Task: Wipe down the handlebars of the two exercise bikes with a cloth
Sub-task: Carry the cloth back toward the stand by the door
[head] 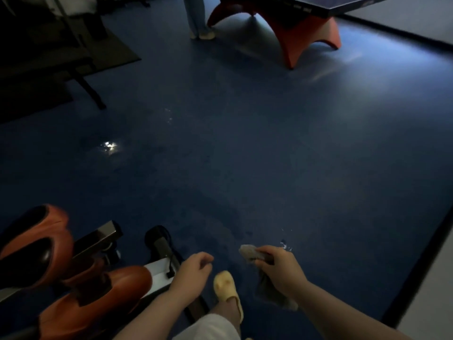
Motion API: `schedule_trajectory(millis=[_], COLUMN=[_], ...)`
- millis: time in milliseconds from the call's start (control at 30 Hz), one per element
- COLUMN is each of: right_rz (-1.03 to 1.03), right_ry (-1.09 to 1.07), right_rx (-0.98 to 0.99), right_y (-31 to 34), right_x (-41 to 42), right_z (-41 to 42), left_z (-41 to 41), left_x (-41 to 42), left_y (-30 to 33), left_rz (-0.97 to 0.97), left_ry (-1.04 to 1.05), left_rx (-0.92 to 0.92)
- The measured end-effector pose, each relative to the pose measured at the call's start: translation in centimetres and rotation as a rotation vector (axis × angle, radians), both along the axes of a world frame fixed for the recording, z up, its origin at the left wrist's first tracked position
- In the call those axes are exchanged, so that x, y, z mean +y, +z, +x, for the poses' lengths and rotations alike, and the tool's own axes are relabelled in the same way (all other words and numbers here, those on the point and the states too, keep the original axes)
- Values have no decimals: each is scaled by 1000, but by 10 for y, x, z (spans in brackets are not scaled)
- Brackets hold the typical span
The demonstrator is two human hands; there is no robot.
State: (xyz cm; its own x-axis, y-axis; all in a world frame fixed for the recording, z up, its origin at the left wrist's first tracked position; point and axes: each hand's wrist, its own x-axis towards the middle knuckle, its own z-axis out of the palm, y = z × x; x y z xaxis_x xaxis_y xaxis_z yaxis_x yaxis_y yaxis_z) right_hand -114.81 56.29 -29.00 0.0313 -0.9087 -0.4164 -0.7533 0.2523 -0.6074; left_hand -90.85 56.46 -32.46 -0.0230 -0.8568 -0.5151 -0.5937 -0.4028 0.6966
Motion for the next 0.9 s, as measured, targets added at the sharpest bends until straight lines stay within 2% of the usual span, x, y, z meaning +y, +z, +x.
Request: schedule_trajectory(millis=[233,400,567,733,900], right_rz=[39,-23,-6,57,31], right_ry=[160,239,311,431,630], right_rx=[28,8,-15,-7,13], right_y=[1,11,12,5,6], right_x=[-119,-204,-267,-337,-426], right_z=[11,30,51,70,86], left_z=[6,27,37,44,50], left_x=[-97,-166,-207,-242,-295], left_y=[-2,7,14,2,-5], left_rz=[-30,-71,-83,-39,-21], left_ry=[119,172,247,381,560], left_rx=[14,-14,-20,-7,12])
